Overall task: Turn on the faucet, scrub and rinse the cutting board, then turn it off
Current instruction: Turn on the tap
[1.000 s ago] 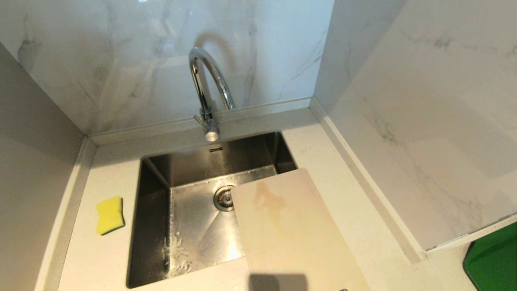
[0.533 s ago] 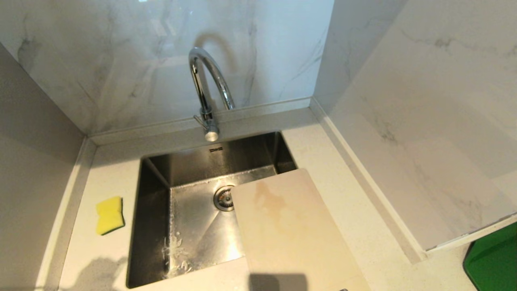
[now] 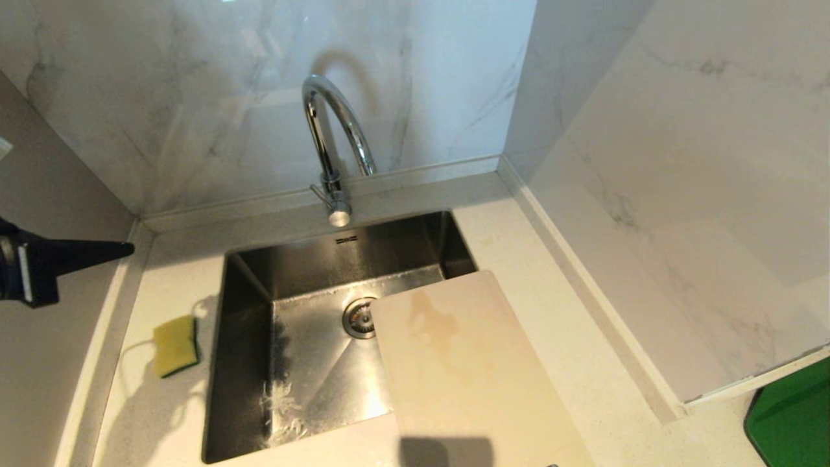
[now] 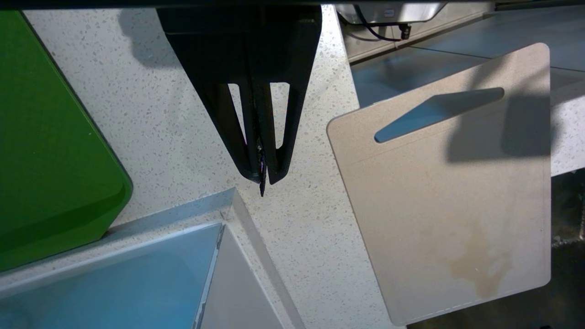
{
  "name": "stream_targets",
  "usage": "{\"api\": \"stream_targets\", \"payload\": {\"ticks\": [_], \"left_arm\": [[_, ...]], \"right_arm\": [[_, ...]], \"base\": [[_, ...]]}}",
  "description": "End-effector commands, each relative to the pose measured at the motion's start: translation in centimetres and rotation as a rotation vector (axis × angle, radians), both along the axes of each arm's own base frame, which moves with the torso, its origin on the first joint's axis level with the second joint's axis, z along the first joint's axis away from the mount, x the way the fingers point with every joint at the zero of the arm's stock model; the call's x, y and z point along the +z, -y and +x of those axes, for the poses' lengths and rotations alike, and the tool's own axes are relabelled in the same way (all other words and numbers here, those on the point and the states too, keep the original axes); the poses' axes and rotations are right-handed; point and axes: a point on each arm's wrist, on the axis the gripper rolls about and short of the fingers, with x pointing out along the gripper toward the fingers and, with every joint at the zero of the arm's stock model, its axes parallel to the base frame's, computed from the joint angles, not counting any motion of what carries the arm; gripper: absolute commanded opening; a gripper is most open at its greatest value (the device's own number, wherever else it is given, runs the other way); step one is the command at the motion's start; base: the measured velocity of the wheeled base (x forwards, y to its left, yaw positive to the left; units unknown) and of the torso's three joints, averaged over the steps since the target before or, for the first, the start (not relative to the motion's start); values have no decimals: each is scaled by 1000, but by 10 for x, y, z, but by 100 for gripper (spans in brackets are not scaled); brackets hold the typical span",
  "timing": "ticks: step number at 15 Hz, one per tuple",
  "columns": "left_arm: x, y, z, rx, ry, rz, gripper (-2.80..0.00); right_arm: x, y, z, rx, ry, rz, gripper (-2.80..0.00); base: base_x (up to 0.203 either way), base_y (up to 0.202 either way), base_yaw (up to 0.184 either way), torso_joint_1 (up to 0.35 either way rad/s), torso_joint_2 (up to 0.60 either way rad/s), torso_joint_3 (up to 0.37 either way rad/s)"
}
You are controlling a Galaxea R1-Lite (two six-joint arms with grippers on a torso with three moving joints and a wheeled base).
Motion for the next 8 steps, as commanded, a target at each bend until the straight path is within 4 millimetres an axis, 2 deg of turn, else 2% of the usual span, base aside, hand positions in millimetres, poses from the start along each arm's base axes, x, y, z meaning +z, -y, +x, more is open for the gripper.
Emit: {"api": "stream_targets", "payload": {"ticks": [1, 5, 8], "left_arm": [[-8, 9, 65, -16, -77, -11, -280], [4, 38, 143, 65, -69, -97, -280], [-7, 61, 192, 151, -80, -150, -280]], "right_arm": [[0, 0, 0, 0, 0, 0, -280], [0, 0, 0, 0, 0, 0, -280], [0, 0, 0, -1, 0, 0, -280]], "base": [[0, 0, 0, 0, 0, 0], [0, 0, 0, 0, 0, 0], [0, 0, 0, 0, 0, 0]]}}
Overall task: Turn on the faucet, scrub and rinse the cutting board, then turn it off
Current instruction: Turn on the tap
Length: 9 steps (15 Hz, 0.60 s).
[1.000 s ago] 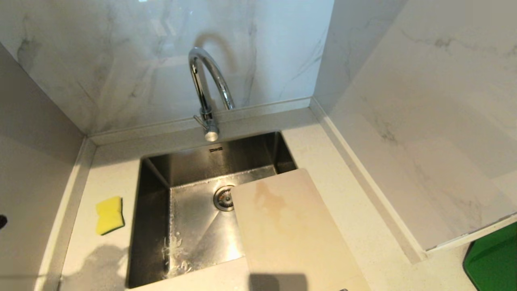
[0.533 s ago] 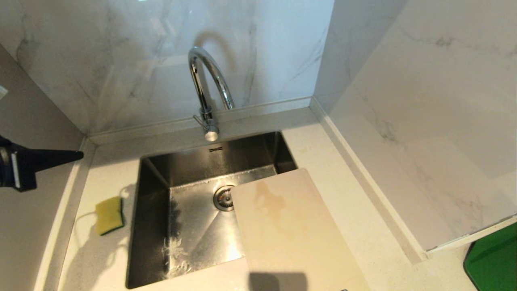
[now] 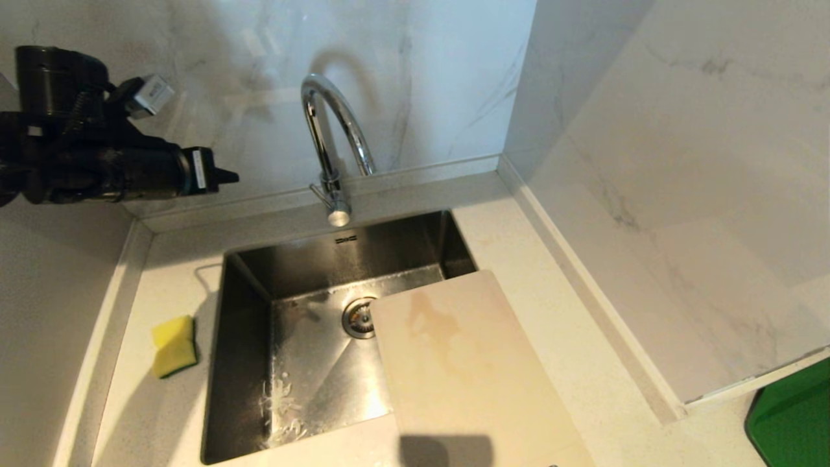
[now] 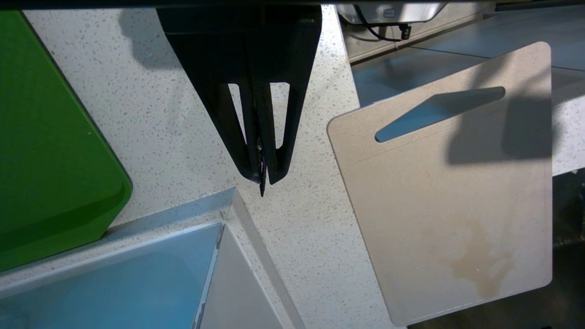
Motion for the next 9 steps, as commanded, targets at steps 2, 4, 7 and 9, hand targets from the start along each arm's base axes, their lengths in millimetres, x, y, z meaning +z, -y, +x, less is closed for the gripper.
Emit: {"api": "stream_targets", "payload": {"ticks": [2, 4, 7, 9], "left_arm": [[-35, 21, 64, 25, -46, -22, -280], [-38, 25, 81, 35, -30, -37, -280], [-39, 28, 94, 39, -13, -54, -280], [-39, 29, 100, 42, -9, -73, -280]], "right_arm": [[0, 0, 0, 0, 0, 0, -280], [0, 0, 0, -1, 0, 0, -280], [0, 0, 0, 1, 0, 0, -280], [0, 0, 0, -1, 0, 0, -280]], "base": [[0, 0, 0, 0, 0, 0], [0, 0, 0, 0, 0, 0], [0, 0, 0, 0, 0, 0], [0, 0, 0, 0, 0, 0]]}}
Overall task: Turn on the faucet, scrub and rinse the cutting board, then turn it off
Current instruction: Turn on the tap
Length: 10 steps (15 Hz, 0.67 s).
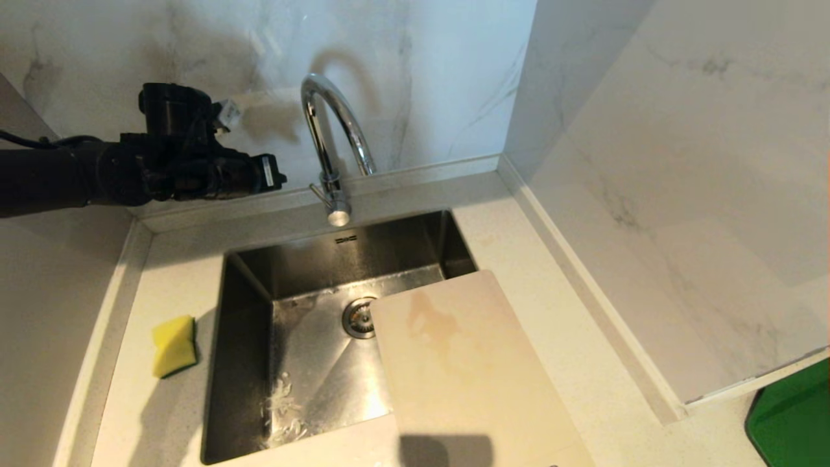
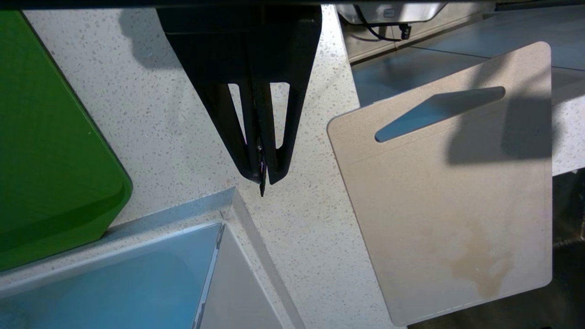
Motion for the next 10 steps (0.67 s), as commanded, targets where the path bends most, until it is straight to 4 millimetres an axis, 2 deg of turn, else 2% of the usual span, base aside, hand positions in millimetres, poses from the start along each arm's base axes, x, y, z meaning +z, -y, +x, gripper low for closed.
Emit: {"api": "stream_targets", "payload": {"ticks": [1, 7, 10], "left_arm": [[-9, 2, 11, 3, -14, -15, -280], [-18, 4, 18, 7, -22, -61, -280], [-16, 5, 20, -5, -23, -145, -280]], "right_arm": [[0, 0, 0, 1, 0, 0, -280], [0, 0, 0, 0, 0, 0, -280], [0, 0, 0, -1, 0, 0, -280]], "base": [[0, 0, 0, 0, 0, 0], [0, 0, 0, 0, 0, 0], [0, 0, 0, 0, 0, 0]]}}
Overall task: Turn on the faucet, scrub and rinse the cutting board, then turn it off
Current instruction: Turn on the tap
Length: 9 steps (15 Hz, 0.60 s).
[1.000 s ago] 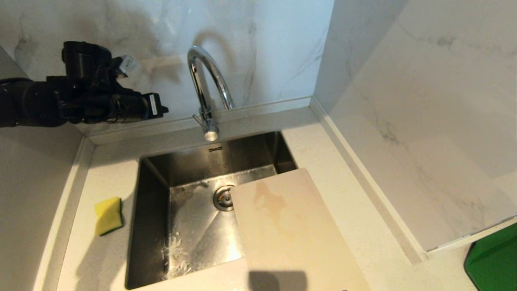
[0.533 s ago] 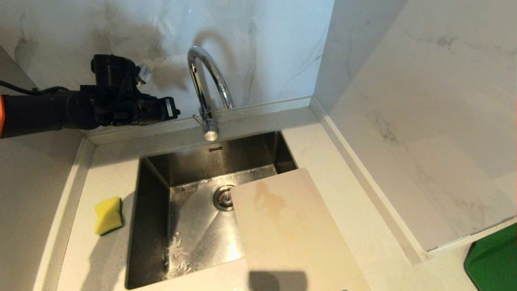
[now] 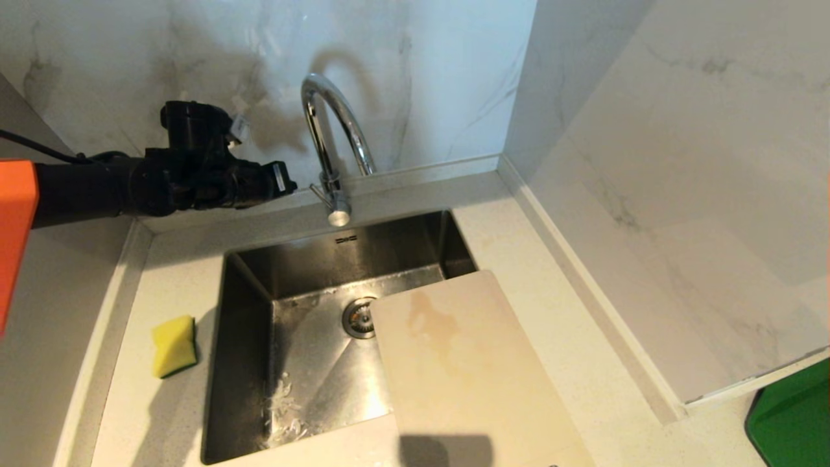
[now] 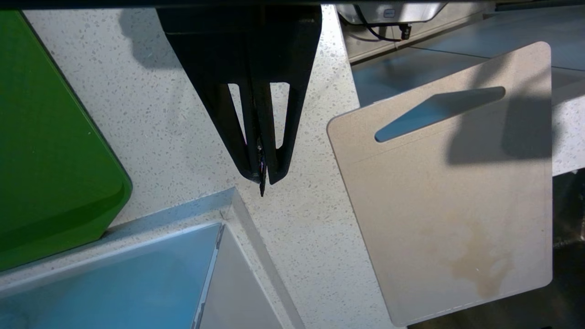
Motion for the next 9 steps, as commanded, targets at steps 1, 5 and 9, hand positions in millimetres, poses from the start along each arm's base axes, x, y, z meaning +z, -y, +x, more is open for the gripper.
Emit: {"api": "stream_targets", "payload": {"ticks": [1, 5, 9], "left_arm": [[3, 1, 1, -10, 14, -57, -280], [-1, 1, 3, -12, 13, -62, -280], [-3, 3, 11, -23, 64, -108, -280]], "right_arm": [[0, 0, 0, 0, 0, 0, -280], [0, 0, 0, 0, 0, 0, -280], [0, 0, 0, 0, 0, 0, -280]], "base": [[0, 0, 0, 0, 0, 0], [0, 0, 0, 0, 0, 0], [0, 0, 0, 0, 0, 0]]}}
